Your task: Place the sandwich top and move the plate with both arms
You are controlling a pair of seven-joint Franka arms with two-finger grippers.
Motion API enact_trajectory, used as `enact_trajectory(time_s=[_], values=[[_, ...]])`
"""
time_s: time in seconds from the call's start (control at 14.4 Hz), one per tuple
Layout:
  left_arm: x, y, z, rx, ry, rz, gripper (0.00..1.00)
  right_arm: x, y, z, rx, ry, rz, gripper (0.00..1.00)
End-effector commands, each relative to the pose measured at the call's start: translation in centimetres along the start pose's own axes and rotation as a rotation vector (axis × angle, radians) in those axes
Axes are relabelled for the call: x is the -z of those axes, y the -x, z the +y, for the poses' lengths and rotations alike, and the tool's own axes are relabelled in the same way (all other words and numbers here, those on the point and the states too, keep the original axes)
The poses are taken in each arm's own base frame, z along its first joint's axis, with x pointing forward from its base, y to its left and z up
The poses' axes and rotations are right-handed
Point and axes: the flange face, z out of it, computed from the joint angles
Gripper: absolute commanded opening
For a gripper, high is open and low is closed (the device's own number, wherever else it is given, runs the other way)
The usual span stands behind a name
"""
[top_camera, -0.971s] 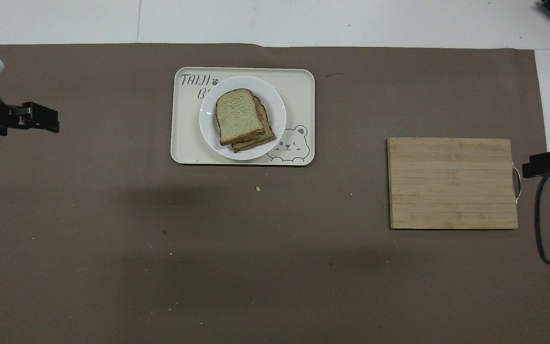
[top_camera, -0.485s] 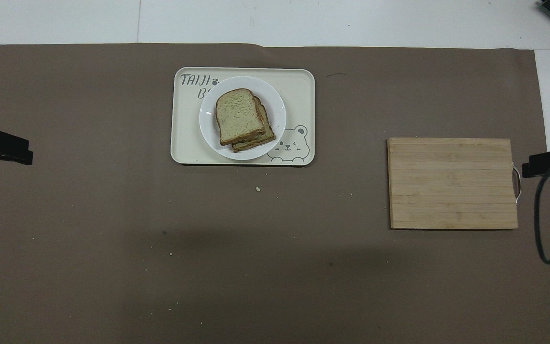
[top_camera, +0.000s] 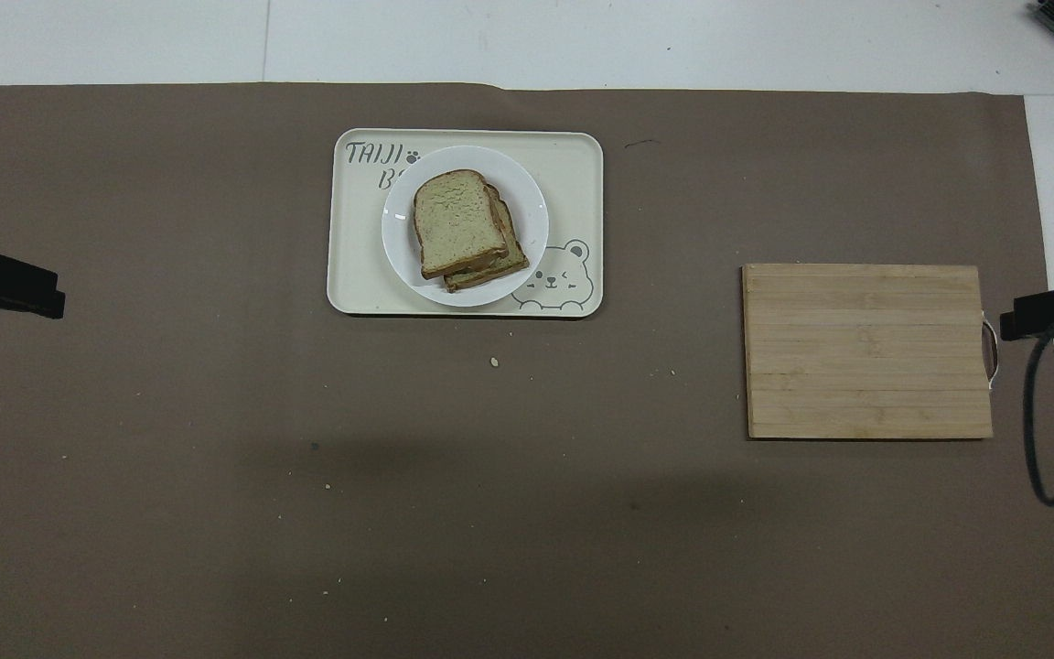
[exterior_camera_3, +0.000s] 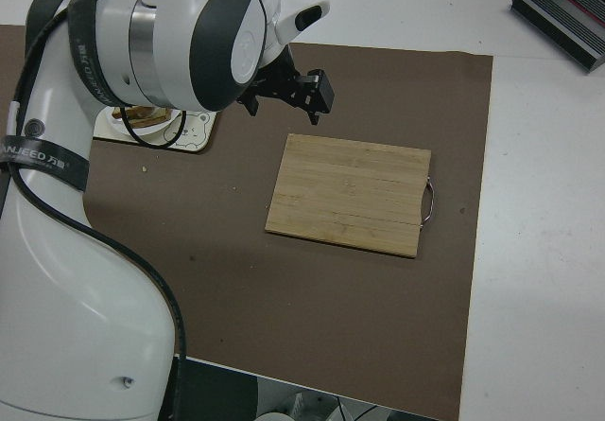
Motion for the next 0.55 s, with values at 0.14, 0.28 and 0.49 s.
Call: enact_trajectory(time_s=[0.14,0.28,0.49], values=[[-0.05,0.53,-0.59,-0.006,0.006,0.012,1.0,0.15,-0.02,0.17,0.02,-0.007,0.014,1.0],[-0.06,0.54,-0.51,-0.007,0.006,0.01,1.0,0.15,-0.02,0.17,0.02,-0.007,0.014,1.0],[-0.08,0.56,-0.34,-0.007,0.006,0.009,1.0,0.15,-0.02,0.17,0.022,-0.007,0.014,1.0]])
